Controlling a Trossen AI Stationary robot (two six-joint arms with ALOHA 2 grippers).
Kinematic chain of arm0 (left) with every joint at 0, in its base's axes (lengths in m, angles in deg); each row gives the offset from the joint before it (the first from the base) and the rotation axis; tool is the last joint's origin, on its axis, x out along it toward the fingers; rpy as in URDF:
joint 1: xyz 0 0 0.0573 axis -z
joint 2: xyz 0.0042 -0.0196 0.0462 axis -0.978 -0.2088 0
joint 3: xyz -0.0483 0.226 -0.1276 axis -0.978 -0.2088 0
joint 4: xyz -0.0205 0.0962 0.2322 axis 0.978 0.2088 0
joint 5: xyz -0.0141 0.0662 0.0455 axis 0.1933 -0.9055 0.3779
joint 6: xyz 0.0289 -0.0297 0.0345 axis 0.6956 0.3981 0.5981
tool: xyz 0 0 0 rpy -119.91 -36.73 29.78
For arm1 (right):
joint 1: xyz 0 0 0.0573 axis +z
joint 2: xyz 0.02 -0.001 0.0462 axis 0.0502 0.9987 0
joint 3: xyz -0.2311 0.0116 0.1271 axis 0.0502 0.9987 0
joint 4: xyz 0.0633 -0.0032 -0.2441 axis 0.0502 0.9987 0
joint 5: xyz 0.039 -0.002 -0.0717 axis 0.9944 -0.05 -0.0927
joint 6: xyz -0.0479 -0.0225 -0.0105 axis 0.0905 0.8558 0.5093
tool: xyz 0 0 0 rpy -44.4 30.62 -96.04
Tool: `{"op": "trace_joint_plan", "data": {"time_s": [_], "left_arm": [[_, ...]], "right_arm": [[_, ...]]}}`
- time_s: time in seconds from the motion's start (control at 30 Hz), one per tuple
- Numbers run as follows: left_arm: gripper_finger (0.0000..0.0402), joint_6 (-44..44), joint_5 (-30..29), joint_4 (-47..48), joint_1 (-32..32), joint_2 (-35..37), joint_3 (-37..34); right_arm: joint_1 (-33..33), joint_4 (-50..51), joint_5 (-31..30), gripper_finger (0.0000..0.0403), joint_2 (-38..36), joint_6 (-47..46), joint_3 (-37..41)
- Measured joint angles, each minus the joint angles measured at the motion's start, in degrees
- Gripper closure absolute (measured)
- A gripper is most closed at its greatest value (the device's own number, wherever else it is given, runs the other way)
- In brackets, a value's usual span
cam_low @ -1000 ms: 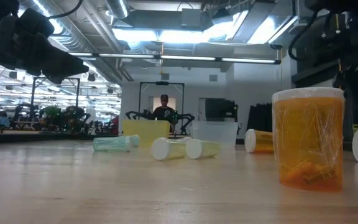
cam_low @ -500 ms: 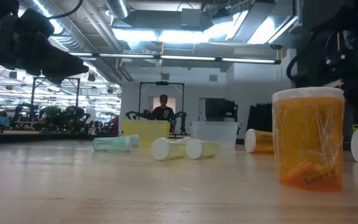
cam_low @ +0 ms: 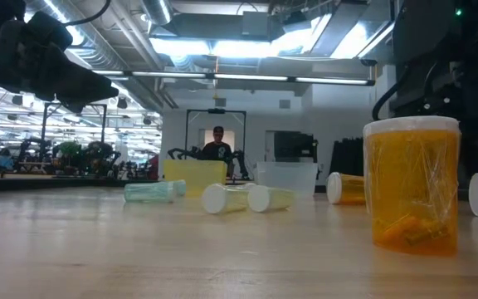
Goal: Pick and place medicine bottles into bin by pill shape (circle, oval)
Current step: Put the orange capsule bottle into the transparent bin
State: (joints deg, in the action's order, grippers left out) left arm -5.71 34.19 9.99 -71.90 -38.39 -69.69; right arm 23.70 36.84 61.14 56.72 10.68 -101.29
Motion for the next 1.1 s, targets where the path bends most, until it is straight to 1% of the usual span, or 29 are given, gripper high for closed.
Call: {"op": "trace_joint_plan", "data": {"time_s": [0.1, 0.2, 0.37, 0.47, 0.6, 0.77, 0.83, 0.87, 0.93, 1.0, 1.1], "left_arm": [[0.0253, 0.0, 0.0, 0.0, 0.0, 0.0, 0.0], [0.0253, -0.1, 0.0, 0.0, 0.0, 0.0, 0.0], [0.0253, -0.1, 0.0, 0.0, 0.0, 0.0, 0.0], [0.0253, -0.1, 0.0, 0.0, 0.0, 0.0, 0.0], [0.0253, -0.1, 0.0, 0.0, 0.0, 0.0, 0.0], [0.0253, 0.1, 0.0, 0.0, 0.0, 0.0, 0.0], [0.0253, 0.1, 0.0, 0.0, 0.0, 0.0, 0.0], [0.0253, 0.1, 0.0, 0.0, 0.0, 0.0, 0.0], [0.0253, 0.1, 0.0, 0.0, 0.0, 0.0, 0.0], [0.0253, 0.1, 0.0, 0.0, 0.0, 0.0, 0.0], [0.0253, 0.1, 0.0, 0.0, 0.0, 0.0, 0.0]], "right_arm": [[0.0, 0.1, -0.7, 0.014, 0.0, -2.6, 0.0], [0.0, 0.1, -1.1, 0.0172, 0.0, -4.0, 0.0], [-0.3, 0.2, -5.2, 0.0226, 0.0, -6.3, -0.1], [-1.6, 0.8, -10.2, 0.0233, -0.1, -6.9, -1.9], [-4.1, 2.9, -19.5, 0.0229, -0.2, -3.7, -8.0], [-7.7, 2.3, -31.5, 0.0226, -0.2, 6.4, -17.4], [-9.9, -0.4, -35.9, 0.0227, -0.2, 11.3, -20.2], [-11.2, -2.9, -37.1, 0.0227, -0.2, 14.3, -21.3], [-14.4, -9.1, -36.9, 0.0227, -0.2, 20.9, -22.6], [-18.0, -16.2, -33.9, 0.0228, -0.2, 26.6, -22.9], [-24.3, -22.7, -29.3, 0.0228, -0.2, 30.4, -22.7]]}}
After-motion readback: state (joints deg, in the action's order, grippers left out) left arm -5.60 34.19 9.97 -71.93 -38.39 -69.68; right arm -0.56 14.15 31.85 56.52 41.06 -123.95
